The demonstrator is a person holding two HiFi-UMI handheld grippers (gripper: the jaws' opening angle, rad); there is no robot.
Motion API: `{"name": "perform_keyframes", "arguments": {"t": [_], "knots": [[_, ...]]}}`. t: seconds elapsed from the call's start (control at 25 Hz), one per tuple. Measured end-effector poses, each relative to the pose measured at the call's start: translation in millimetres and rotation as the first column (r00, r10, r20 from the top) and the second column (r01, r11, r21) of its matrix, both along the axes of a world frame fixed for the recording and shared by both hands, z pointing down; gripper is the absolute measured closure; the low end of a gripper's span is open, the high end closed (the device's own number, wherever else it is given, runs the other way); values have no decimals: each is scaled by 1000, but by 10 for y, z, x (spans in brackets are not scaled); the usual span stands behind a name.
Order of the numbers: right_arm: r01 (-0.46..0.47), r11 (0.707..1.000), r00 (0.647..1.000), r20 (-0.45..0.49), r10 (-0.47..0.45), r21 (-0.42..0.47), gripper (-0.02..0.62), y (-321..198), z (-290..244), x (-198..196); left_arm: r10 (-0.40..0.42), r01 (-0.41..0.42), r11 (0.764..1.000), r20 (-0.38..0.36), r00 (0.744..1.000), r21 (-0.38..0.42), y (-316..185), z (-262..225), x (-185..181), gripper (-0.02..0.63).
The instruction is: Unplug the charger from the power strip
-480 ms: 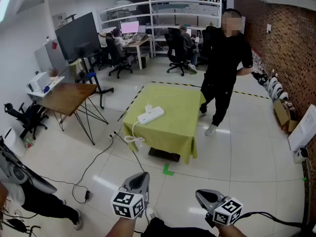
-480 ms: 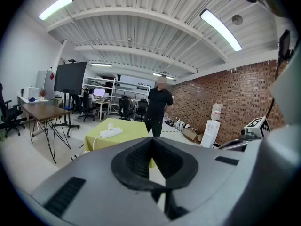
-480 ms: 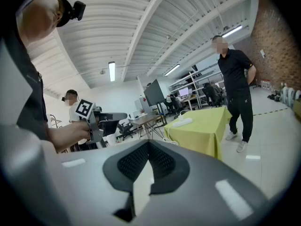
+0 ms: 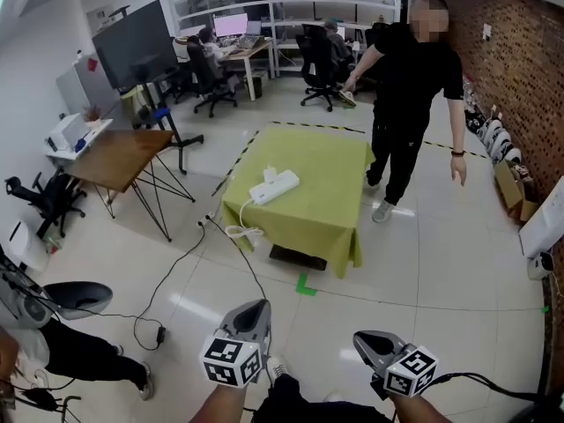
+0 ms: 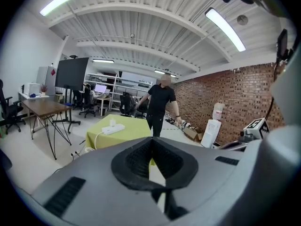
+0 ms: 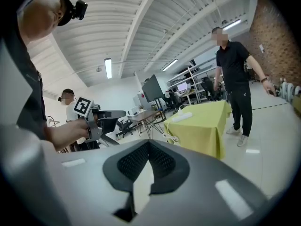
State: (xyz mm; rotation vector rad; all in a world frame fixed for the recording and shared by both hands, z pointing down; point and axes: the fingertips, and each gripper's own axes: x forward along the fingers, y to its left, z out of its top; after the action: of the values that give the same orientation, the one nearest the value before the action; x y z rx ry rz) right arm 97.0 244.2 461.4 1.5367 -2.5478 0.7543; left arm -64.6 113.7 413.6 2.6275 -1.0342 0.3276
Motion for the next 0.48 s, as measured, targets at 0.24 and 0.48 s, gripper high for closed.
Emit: {"name": "perform_keyframes", "arguments": {"t": [0.24,0.48], "knots": [[0,1000,1000,-14,0,-24,592,-405,43,-101,15,-16,999,-4,1000,-31,-365,125,-64,600],[-9,1000,999,-51,9,-3,592,-1004,-60,-280,46,-46,999,-29,999,-22,-881,77,-219,600]]}}
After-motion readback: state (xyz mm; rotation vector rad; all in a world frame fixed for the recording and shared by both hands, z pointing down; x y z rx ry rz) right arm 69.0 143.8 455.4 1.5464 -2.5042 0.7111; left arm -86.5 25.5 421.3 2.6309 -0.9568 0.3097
